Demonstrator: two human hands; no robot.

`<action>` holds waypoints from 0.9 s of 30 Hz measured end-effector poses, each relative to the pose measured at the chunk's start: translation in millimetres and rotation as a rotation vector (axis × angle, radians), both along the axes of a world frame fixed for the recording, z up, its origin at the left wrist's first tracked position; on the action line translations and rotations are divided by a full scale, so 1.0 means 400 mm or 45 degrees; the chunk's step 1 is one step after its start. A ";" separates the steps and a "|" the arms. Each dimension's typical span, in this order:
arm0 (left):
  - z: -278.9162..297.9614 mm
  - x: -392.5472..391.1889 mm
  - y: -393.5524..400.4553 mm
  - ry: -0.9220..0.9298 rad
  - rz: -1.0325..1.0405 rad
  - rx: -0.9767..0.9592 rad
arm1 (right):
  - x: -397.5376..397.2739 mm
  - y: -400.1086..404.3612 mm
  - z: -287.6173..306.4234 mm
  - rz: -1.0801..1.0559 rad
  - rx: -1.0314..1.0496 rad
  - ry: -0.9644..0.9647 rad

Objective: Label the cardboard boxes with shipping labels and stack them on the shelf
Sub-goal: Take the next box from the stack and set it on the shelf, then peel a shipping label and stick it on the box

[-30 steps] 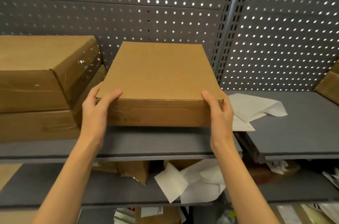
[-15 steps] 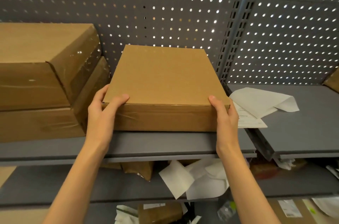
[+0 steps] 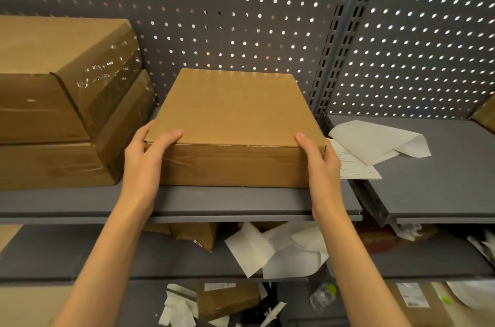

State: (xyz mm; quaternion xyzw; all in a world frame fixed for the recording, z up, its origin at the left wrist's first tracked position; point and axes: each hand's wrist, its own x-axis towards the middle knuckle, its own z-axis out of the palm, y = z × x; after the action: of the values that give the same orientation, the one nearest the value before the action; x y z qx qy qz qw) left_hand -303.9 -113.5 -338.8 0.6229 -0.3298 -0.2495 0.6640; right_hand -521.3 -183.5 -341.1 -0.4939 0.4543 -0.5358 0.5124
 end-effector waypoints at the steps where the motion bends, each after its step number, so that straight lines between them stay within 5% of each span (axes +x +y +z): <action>1: 0.001 0.000 0.001 -0.004 -0.003 0.004 | -0.002 0.000 0.001 0.014 0.000 0.006; 6: 0.014 0.009 0.012 -0.135 0.019 0.076 | -0.017 -0.001 -0.001 0.067 0.000 0.108; 18: 0.146 -0.126 -0.034 -1.221 -0.035 -0.012 | -0.130 -0.031 0.049 -0.237 -0.266 0.325; 27: 0.161 -0.293 -0.102 -1.560 -0.222 -0.075 | -0.232 -0.067 0.029 -0.412 -0.310 0.735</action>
State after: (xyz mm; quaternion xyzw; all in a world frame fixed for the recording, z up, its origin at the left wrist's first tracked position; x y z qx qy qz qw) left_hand -421.1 -154.2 -274.4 0.6052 -0.7075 0.1094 0.3481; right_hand -614.2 -210.3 -329.5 -0.6041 0.5856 -0.4986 0.2086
